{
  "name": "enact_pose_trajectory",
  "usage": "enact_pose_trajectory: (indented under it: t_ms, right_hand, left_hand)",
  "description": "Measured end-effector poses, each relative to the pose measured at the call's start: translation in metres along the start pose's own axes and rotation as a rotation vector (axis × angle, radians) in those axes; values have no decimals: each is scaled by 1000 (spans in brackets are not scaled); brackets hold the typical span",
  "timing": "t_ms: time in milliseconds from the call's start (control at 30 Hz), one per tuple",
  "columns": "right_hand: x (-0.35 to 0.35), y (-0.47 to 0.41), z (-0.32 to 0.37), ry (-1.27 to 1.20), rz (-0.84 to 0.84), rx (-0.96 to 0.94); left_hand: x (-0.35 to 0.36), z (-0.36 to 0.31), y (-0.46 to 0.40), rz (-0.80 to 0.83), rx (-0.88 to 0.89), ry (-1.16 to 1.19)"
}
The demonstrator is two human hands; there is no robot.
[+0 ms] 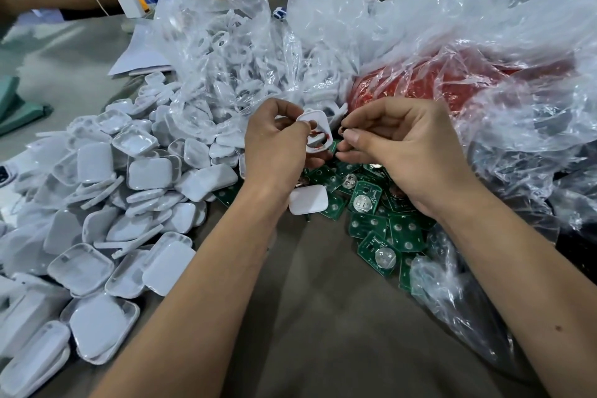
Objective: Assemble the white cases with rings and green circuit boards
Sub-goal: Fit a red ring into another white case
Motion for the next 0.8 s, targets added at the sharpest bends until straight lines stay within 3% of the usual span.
enact_pose_trajectory:
  t_ms: [800]
  right_hand:
    - [-3,-2,-1,34,1,-27]
  left_hand:
    - [4,-9,8,33,33,103]
Point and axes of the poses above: each hand's wrist, its own y-axis away from the middle knuckle, its own x-axis out of the palm, z = x × y, the point moved 5 cm from there along -y, towards the middle knuckle, and after that the axes turned 3 degrees about -x, right-handed, at the moved point
